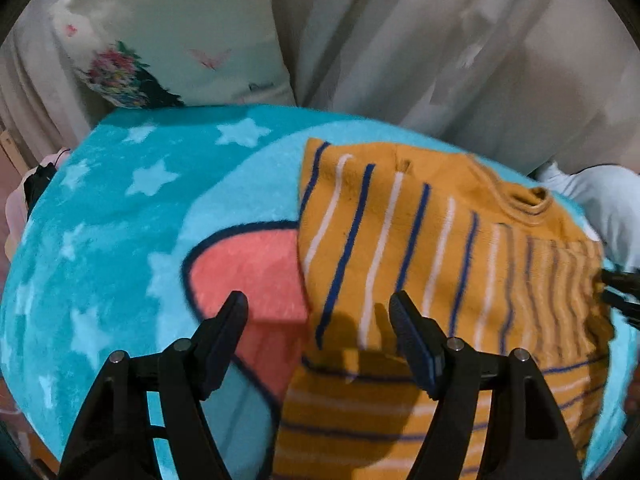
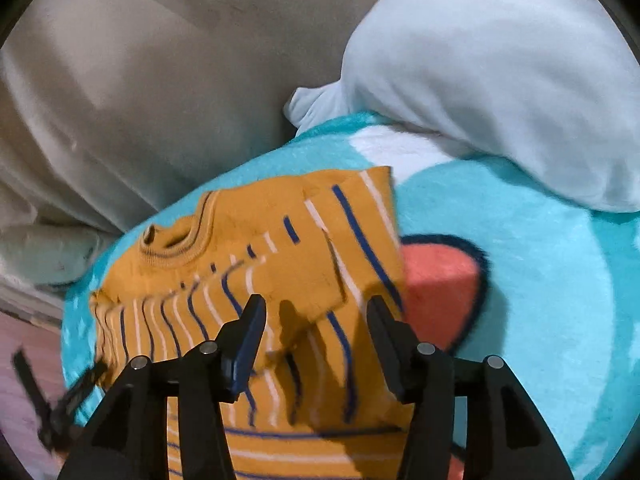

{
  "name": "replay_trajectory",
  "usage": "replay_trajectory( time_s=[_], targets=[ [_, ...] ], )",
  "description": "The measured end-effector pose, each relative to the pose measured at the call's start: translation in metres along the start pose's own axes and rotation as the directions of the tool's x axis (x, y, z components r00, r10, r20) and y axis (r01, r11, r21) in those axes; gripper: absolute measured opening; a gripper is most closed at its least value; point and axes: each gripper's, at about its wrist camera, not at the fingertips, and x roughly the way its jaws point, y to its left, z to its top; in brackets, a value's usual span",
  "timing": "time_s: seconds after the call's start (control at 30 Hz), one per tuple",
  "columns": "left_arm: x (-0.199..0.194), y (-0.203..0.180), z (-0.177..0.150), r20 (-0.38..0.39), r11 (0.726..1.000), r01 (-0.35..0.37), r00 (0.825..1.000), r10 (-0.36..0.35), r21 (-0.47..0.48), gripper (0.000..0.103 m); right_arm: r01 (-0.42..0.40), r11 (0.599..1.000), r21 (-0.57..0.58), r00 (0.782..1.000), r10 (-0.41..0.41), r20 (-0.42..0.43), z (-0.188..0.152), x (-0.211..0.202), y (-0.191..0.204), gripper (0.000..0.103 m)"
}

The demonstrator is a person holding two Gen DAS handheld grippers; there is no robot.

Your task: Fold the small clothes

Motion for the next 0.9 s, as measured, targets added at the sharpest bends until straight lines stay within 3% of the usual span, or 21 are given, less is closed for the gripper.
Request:
replay_trajectory(
  time_s=[0.07,0.1,0.2,0.27,0.33,0.37,0.43,0.47,0.5,0.57,0.77,0.83,0.9],
  targets=[
    [-0.012,0.004,-0.009,0.010,1.000,0.008,1.000,-0.007,-0.017,0.073,0.037,0.999,-0.011,0.999,-0.037,-0.034,-0.001,0.017,0.005,0.055],
    [-0.015,0.007,-0.013,0.012,1.000,0.009,1.000,-0.008,-0.023,0.073,0.050,0.998,-0.034,0.999,-0.051,-0.015,-0.002,0.016,0.010,0.032],
    [-0.018,0.014,-0.021,0.002,1.000,0.001,1.000,-0.001,-0.016,0.073,0.074,0.996,-0.047,0.997,-0.073,0.024,-0.002,-0.001,0.014,0.014],
    [-0.010,0.015,-0.022,-0.013,1.000,-0.002,1.000,0.002,-0.010,0.073,0.214,0.975,-0.064,0.976,-0.210,0.063,0.000,-0.007,0.012,0.007],
    [-0.002,0.018,-0.023,-0.034,1.000,0.007,0.999,-0.007,-0.016,0.073,0.335,0.938,-0.084,0.941,-0.329,0.078,0.002,-0.008,0.007,0.007],
    [0.000,0.019,-0.024,-0.038,1.000,0.018,0.999,-0.019,-0.021,0.073,0.349,0.934,-0.076,0.937,-0.345,0.065,0.000,-0.011,0.005,0.008],
    [0.006,0.019,-0.023,-0.047,0.999,0.024,0.999,-0.025,-0.022,0.073,0.304,0.949,-0.080,0.951,-0.298,0.080,-0.010,-0.026,0.010,0.008],
    [0.010,0.018,-0.022,-0.051,0.999,0.030,0.998,-0.031,-0.020,0.073,0.273,0.957,-0.095,0.961,-0.266,0.082,-0.016,-0.033,0.014,0.013],
    [0.013,0.017,-0.022,-0.058,0.999,0.036,0.998,-0.037,-0.017,0.073,0.240,0.964,-0.112,0.970,-0.232,0.075,-0.024,-0.037,0.021,0.026],
    [0.018,0.015,-0.022,-0.081,0.998,0.054,0.995,-0.056,-0.023,0.072,0.187,0.973,-0.133,0.982,-0.180,0.064,-0.045,-0.045,0.032,0.041],
    [-0.003,0.019,-0.045,-0.086,0.997,0.074,0.993,-0.075,-0.013,0.073,0.136,0.980,-0.143,0.991,-0.136,0.006,-0.106,-0.058,0.024,0.041],
    [-0.016,0.029,-0.059,-0.085,0.997,0.063,0.994,-0.066,-0.047,0.073,0.164,0.976,-0.143,0.986,-0.165,0.007,-0.117,-0.062,0.013,0.041],
    [-0.031,0.039,-0.072,-0.077,0.995,0.041,0.996,-0.048,-0.090,0.073,0.130,0.982,-0.134,0.990,-0.137,-0.043,-0.128,-0.068,0.000,0.041]
  ],
)
